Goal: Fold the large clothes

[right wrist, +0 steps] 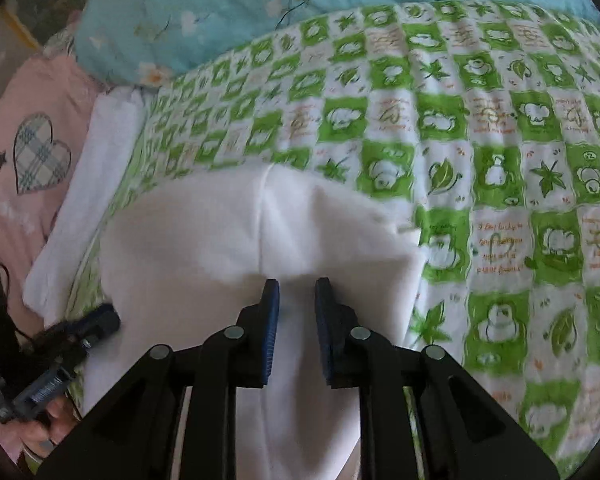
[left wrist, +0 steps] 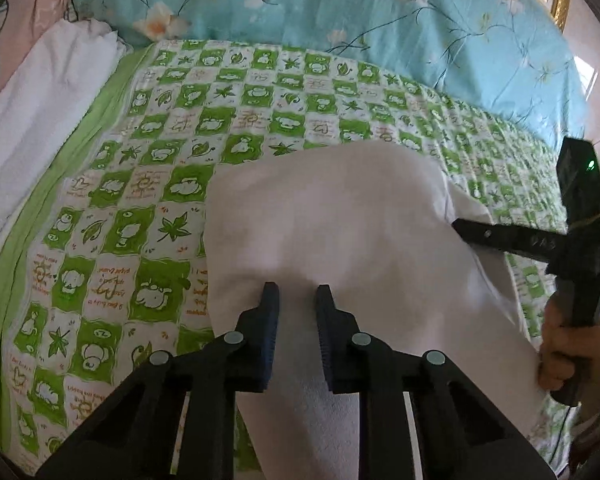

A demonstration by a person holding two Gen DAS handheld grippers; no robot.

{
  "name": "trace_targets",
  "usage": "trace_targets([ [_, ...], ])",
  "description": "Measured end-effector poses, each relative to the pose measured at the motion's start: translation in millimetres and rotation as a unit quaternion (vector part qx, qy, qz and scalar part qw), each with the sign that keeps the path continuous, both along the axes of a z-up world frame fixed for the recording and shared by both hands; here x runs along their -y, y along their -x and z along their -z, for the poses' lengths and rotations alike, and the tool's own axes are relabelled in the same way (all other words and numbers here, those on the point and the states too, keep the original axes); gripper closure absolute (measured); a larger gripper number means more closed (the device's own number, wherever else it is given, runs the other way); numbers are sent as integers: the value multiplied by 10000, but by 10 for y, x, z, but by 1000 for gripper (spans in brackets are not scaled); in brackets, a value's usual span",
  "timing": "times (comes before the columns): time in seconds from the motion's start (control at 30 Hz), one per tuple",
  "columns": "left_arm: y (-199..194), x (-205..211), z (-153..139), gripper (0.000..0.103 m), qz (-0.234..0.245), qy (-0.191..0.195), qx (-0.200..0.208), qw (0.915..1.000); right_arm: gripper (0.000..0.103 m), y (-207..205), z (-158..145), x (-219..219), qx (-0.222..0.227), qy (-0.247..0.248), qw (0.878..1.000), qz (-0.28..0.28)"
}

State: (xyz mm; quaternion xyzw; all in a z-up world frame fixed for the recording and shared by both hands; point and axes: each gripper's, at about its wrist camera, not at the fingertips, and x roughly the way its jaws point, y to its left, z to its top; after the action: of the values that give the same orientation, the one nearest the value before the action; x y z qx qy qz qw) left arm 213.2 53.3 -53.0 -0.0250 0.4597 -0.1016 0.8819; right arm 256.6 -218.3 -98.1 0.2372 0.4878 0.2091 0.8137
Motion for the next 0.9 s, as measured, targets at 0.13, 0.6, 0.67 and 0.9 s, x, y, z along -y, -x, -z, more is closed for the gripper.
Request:
trace_targets([
  [0.13,62,39,-23,83,55,-238,133,9996,82,104,-107,58,21,-23,10000,69],
  [0.6,1269,31,-254,85,403,377,213,9982,77,1444,-255,173,246,270,9983,-455],
  [0.67,1310,46,-168,81,385,272,202,9987,77,1462,-86,161,38,494,9978,-429],
  [0.9,1314,-37,-122,77,337,422,259,9982,66,1305,-145,359,129,-33,9999,53],
])
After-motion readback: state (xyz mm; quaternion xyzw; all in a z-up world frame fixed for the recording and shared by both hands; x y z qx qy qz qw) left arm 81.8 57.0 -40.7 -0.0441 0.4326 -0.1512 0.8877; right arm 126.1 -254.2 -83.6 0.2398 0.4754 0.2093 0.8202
